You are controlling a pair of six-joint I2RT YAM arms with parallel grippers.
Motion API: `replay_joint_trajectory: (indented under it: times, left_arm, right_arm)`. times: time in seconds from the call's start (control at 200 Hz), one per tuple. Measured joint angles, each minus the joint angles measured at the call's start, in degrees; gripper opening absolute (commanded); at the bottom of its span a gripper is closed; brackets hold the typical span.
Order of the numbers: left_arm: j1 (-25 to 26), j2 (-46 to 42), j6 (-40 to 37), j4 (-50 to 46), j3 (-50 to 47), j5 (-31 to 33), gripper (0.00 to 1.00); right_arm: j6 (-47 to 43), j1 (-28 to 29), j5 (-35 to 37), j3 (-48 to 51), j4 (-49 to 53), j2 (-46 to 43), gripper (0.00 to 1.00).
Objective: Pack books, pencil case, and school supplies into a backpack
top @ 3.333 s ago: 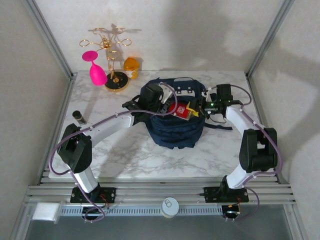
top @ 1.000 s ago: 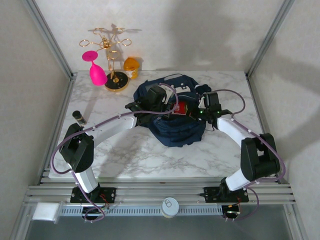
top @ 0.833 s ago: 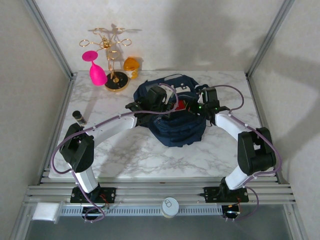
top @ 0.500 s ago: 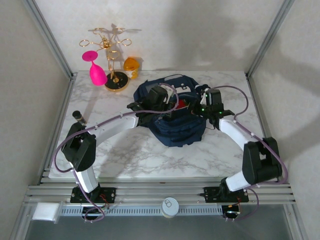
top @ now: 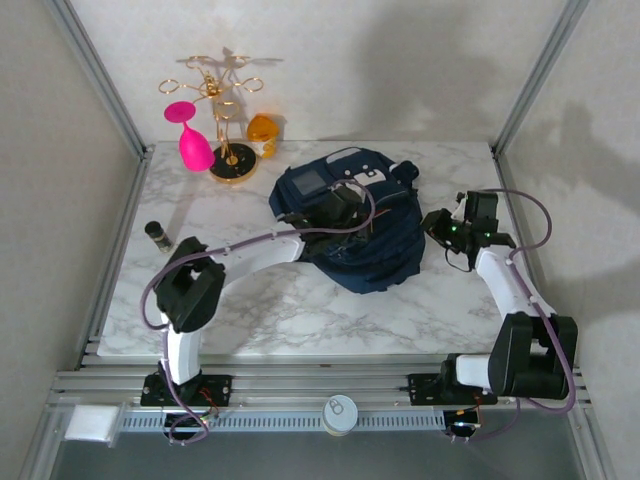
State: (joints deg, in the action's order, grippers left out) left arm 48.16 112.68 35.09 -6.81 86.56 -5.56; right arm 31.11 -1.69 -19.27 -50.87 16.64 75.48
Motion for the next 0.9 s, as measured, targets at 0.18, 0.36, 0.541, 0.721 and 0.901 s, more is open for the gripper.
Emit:
replay_joint_trajectory:
  times: [0.18,0.36,0.541,0.721,0.901]
  left_arm:
    - [3.8,7.5,6.7,2.1,7.2,1.2,0.13]
    - [4.2,9.4,9.0,4.5,10.2,-4.7,0.59]
    - [2.1,-0.2,6.7,4.6,3.0,-5.5,0.62]
    - [-5.1,-13.0,8.3,9.9,-12.8,-6.8,0.62]
    - [-8.5,-12.9,11.3,13.2,-21.6,-8.9,0.57]
  right_arm:
    - [-2.1,-1.2,-0.3,-5.0,1.0,2.7,0.33]
    - [-4.1,-1.6,-0.9,-7.8,2.6,3.0,0.43]
    - [-5.0,-1.0,-0.2,-8.2,7.5,2.1,0.46]
    - [-4.9,8.5,5.6,-8.4,14.3,1.5,0.48]
    - [-2.5,22.5,15.0,-8.4,21.3,0.4,0.5]
